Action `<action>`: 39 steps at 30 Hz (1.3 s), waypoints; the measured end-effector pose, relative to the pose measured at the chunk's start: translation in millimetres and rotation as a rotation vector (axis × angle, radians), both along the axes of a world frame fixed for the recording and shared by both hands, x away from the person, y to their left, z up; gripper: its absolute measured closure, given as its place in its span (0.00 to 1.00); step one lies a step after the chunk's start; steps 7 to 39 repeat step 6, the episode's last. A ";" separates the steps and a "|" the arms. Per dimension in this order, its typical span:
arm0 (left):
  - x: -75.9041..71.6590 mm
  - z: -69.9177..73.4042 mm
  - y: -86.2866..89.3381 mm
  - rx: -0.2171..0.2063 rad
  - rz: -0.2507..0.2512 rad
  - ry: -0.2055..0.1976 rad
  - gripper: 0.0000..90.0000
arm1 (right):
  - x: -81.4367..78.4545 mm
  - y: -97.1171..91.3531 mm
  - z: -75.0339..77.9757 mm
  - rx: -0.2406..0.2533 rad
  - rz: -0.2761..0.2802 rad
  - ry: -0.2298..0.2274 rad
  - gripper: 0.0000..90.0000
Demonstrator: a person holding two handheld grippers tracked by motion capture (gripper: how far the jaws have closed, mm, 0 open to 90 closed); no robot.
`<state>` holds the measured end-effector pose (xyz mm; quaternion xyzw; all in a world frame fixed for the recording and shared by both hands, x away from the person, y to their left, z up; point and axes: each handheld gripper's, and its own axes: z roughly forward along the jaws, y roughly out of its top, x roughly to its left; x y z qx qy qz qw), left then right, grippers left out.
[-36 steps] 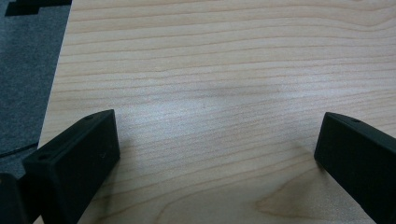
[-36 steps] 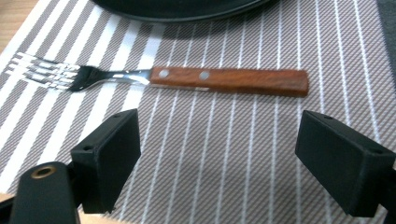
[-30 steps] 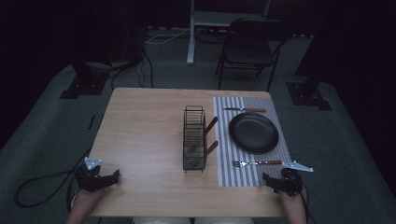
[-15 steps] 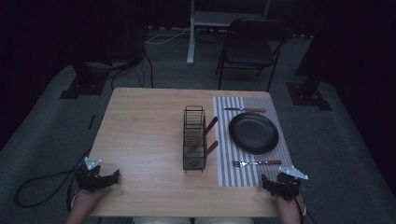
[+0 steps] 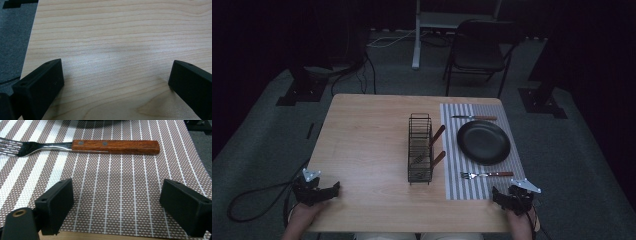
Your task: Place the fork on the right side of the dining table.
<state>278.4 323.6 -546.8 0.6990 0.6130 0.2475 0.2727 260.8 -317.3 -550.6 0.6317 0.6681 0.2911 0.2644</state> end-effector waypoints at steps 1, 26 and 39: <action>0.0 0.0 0.0 0.000 0.000 0.000 0.00 | 0.0 0.0 0.0 0.000 0.000 0.000 0.13; 0.0 0.0 0.0 0.000 0.000 0.000 0.00 | 0.1 0.0 0.0 0.000 0.000 0.000 0.13; 0.0 0.0 0.0 0.000 0.000 0.000 0.00 | 0.1 0.0 0.0 0.000 0.000 0.000 0.13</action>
